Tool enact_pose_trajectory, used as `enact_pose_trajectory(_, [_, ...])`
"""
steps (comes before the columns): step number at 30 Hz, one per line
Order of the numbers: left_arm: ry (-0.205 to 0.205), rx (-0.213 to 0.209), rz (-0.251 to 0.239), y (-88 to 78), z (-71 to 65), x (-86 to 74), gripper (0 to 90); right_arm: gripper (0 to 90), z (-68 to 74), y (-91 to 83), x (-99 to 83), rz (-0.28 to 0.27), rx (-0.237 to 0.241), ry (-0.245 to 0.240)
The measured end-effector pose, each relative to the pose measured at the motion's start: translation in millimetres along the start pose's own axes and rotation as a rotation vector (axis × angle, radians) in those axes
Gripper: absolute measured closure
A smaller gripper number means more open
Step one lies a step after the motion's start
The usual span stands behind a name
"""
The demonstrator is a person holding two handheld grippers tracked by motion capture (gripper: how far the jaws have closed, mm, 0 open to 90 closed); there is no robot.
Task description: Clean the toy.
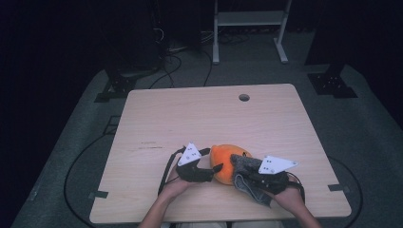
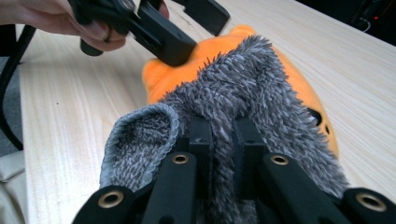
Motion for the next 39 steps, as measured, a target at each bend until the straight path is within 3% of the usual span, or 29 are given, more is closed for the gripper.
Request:
enact_pose_trajectory(3, [-0.005,-0.039,0.018,4.3,-5.3,-3.6,28.0,80.1,-0.6,-0.9,-2.1,-0.002,0.003,0.004])
enact_pose_trajectory(7, [0.012,-0.026,0.024,6.2,-8.6,-3.2,36.8,80.1,-0.8,-2.8,-2.7,0.007,-0.002,0.002])
enact_pose_trajectory(10, [0.047,-0.021,0.031,6.3,-12.3,-3.0,37.8,80.1,1.1,-7.2,0.6,0.010,-0.012,-0.016])
enact_pose_trajectory(13, [0.078,-0.026,0.035,7.0,-15.7,-3.5,38.6,80.1,2.8,-8.6,6.9,-0.019,-0.004,-0.001])
enact_pose_trajectory(17, [0.075,-0.016,0.035,6.3,-13.9,-4.0,33.1,80.1,-0.2,-5.1,3.4,-0.007,0.002,0.002])
enact_pose_trajectory(19, [0.078,-0.011,0.031,6.7,-14.3,-4.2,31.9,80.1,-6.8,-7.2,-0.1,0.007,-0.020,-0.007])
enact_pose_trajectory(25, [0.125,-0.026,0.040,7.4,-19.5,-4.1,35.5,80.1,-24.6,-17.7,-1.2,-0.010,-0.078,0.050])
enact_pose_trajectory(27, [0.119,-0.031,0.035,6.7,-19.7,-3.2,34.2,80.1,-26.4,-16.2,-2.1,-0.005,-0.073,0.056])
enact_pose_trajectory(30, [0.051,-0.016,0.056,7.2,-14.0,-2.6,20.0,80.1,-24.8,-14.1,-5.3,0.004,-0.052,0.063])
enact_pose_trajectory(31, [0.021,-0.031,0.075,9.4,-13.3,-4.3,16.1,80.0,-24.1,-14.5,-5.6,0.006,-0.049,0.057])
enact_pose_trajectory(32, [0.018,-0.046,0.072,10.7,-14.8,-5.3,16.7,80.1,-22.6,-15.2,-6.5,0.010,-0.047,0.052])
enact_pose_trajectory(36, [0.104,-0.053,0.058,9.6,-24.7,-3.1,28.8,80.1,-21.6,-20.6,-4.4,0.005,-0.047,0.053])
enact_pose_trajectory(39, [0.215,-0.060,0.058,9.7,-35.8,-2.6,32.2,80.1,-15.0,-25.9,12.5,-0.076,-0.008,0.054])
Point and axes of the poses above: each handheld gripper's, and its own axes: y roughly forward along the jaws, x roughly out of its top, z roughly to its left, the point moved 6 cm from there along y, roughly forward along the jaws
